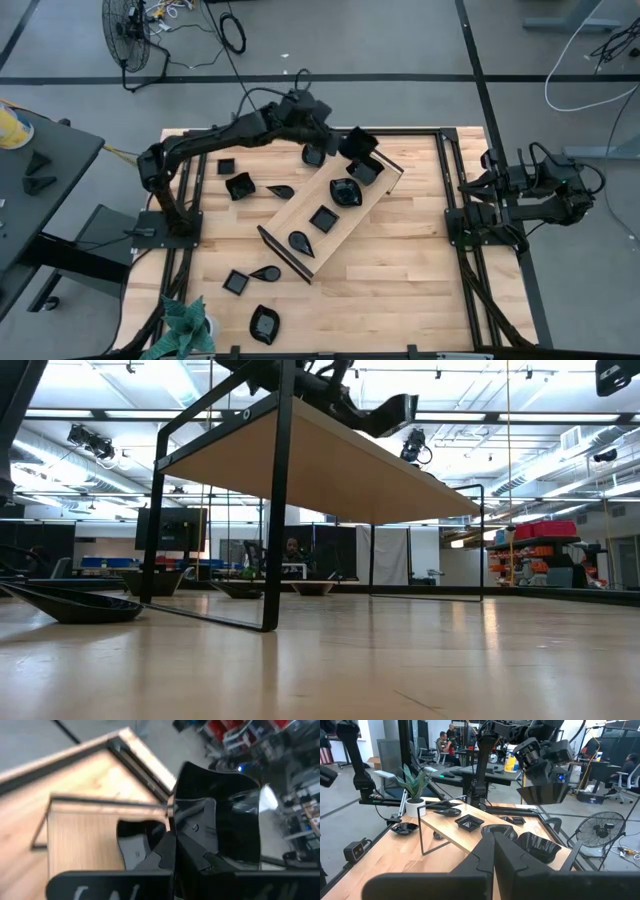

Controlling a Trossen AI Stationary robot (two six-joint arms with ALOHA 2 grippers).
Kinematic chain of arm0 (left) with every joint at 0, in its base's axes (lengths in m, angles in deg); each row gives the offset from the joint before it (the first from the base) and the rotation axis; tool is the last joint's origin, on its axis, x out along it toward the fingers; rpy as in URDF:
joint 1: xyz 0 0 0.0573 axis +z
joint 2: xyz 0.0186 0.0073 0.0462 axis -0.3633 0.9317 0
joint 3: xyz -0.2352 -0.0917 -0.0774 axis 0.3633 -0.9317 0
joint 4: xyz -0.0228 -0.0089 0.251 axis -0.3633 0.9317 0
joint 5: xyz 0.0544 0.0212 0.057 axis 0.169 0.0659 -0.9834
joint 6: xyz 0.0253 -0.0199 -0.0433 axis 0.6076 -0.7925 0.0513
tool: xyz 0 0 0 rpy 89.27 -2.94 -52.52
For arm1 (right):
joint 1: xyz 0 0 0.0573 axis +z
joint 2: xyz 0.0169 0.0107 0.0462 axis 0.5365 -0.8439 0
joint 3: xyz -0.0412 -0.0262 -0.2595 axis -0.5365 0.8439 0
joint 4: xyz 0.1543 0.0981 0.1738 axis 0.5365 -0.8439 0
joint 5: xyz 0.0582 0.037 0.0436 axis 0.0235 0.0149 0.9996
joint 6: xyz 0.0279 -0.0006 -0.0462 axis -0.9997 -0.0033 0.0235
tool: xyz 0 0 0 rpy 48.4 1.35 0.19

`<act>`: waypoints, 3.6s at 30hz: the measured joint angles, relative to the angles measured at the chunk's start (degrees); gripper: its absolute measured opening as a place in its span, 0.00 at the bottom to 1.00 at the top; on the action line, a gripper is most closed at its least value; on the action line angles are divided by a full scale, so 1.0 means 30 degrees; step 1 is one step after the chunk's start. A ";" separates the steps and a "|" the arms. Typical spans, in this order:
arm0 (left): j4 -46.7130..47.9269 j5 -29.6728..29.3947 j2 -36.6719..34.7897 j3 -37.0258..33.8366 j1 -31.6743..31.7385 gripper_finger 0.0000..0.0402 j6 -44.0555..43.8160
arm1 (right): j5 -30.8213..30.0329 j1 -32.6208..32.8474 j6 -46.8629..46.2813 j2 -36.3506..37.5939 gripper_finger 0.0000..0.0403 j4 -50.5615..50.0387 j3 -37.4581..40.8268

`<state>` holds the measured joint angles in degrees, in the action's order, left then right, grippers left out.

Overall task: Pick & Place Mini shaped plates
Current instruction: Stack the black wave square shaped bowl on top of the black wave square shaped bowl on the shelf, then stack the black leaf shaped bowl on top of the black leaf shaped bowl on the shelf

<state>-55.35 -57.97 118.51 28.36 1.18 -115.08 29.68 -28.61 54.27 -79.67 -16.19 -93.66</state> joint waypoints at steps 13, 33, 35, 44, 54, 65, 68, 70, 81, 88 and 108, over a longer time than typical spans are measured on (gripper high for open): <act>-0.0698 0.1743 0.1592 0.0009 -0.0593 0.02 -0.2876 | 0.0000 0.0000 0.0000 0.0000 0.03 0.0052 -0.0007; -0.0567 0.1621 0.2915 0.0007 -0.0425 0.02 -0.2250 | 0.0000 0.0000 0.0000 0.0000 0.03 0.0131 0.0000; -0.0516 0.1364 0.2962 0.0007 -0.0433 0.02 -0.2033 | 0.0000 0.0001 0.0000 0.0000 0.03 0.0138 0.0000; -0.0522 0.1030 0.2967 0.0007 -0.0433 0.02 -0.1443 | 0.0000 0.0001 0.0000 0.0000 0.03 0.0138 0.0000; -0.0609 0.1318 0.2967 0.0007 -0.0455 0.16 -0.1314 | 0.0000 0.0000 0.0000 0.0000 0.03 0.0138 0.0000; -0.0717 0.1179 0.2967 0.0007 -0.0396 0.29 -0.1412 | 0.0000 0.0006 0.0000 0.0000 0.03 0.0138 0.0000; -0.0730 0.1179 0.2924 0.0007 -0.0266 0.30 -0.1414 | 0.0000 0.0002 0.0000 0.0000 0.03 0.0138 0.0000; -0.0770 0.1179 0.2814 0.0007 -0.0126 0.30 -0.1407 | 0.0000 0.0006 0.0000 0.0000 0.03 0.0133 0.0000; -0.0378 0.0477 0.1838 0.0029 0.1111 0.36 -0.0704 | 0.0000 0.0001 0.0001 0.0007 0.03 0.0145 0.0007; 0.0033 0.0327 0.1838 0.0029 0.1581 0.48 -0.0307 | 0.0000 0.0007 0.0000 0.0013 0.03 0.0135 0.0007; 0.6512 -0.2172 0.1838 0.0015 0.3296 0.53 0.1551 | 0.0000 0.0003 0.0003 0.0007 0.03 0.0138 0.0007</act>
<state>-35.82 -64.49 124.02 28.40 11.07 -110.43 29.68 -28.60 54.28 -79.65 -15.77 -93.64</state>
